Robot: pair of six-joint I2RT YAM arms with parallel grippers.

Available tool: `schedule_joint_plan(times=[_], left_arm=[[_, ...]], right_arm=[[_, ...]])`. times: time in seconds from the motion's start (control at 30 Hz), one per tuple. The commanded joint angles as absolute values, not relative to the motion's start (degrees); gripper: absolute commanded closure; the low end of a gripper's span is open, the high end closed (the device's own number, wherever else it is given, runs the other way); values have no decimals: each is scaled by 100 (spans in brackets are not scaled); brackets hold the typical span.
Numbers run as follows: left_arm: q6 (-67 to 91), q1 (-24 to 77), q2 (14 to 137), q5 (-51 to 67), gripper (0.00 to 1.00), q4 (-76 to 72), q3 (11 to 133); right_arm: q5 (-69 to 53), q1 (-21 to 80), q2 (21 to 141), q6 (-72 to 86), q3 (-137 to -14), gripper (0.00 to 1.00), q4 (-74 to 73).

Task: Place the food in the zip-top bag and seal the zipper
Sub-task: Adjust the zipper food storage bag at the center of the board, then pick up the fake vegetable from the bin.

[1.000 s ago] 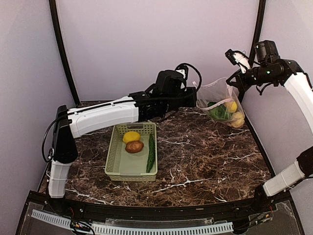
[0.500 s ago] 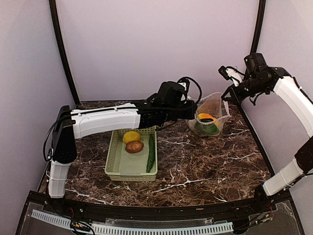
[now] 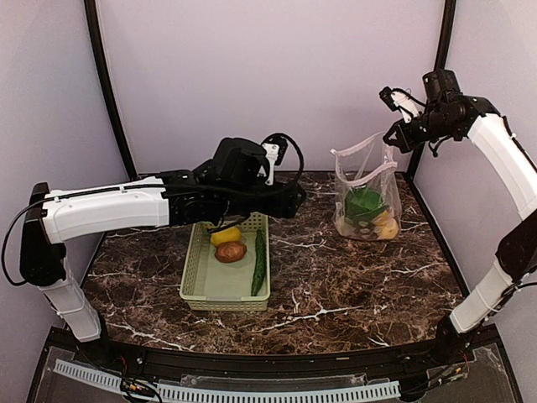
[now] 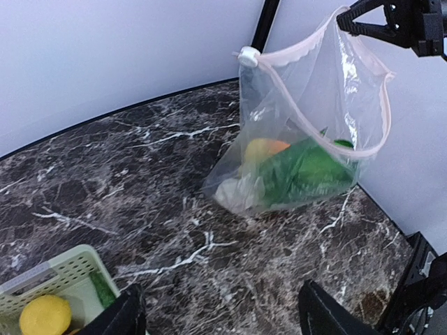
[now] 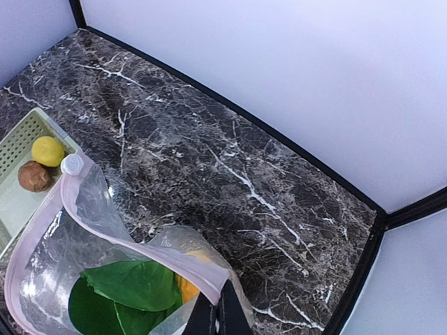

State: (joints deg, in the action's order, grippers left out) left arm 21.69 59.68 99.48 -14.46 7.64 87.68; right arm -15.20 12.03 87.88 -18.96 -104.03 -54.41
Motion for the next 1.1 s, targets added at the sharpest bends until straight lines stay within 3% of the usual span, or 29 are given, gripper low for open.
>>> schedule_joint_plan(times=[0.0, 0.23, 0.27, 0.37, 0.57, 0.8, 0.9, 1.03, 1.07], left_arm=[[1821, 5959, 9420, -2111, 25, 1982, 8160], [1734, 5785, 9442, -2277, 21, 3419, 7869], [1849, 5771, 9449, -2373, 10, 3588, 7838], [2197, 5692, 9406, -2620, 2, 3883, 7842], [2362, 5590, 9575, -2701, 1, 5138, 8403], [1836, 5581, 8871, -2871, 1, 4123, 7778], [2171, 5573, 8892, -4010, 1, 4509, 7864], [1866, 5518, 9237, -3805, 1, 4839, 8135], [1794, 5508, 9275, -3656, 6, 4762, 8050]], right_arm=[[-1275, 980, 9040, -1820, -10905, 100, -5217], [-2282, 935, 8542, -1697, -10331, 100, -5096], [-2532, 947, 8430, -1684, -10117, 100, -5049], [-3040, 1014, 8135, -1674, -9509, 100, -4981], [-3101, 1067, 7868, -1771, -8595, 100, -4857], [-3356, 1081, 7698, -1757, -8108, 100, -4829], [-3413, 1079, 7579, -1786, -7979, 100, -4809], [-3460, 1074, 7474, -1800, -7814, 100, -4749], [-3467, 1077, 7469, -1800, -7798, 100, -4754]])
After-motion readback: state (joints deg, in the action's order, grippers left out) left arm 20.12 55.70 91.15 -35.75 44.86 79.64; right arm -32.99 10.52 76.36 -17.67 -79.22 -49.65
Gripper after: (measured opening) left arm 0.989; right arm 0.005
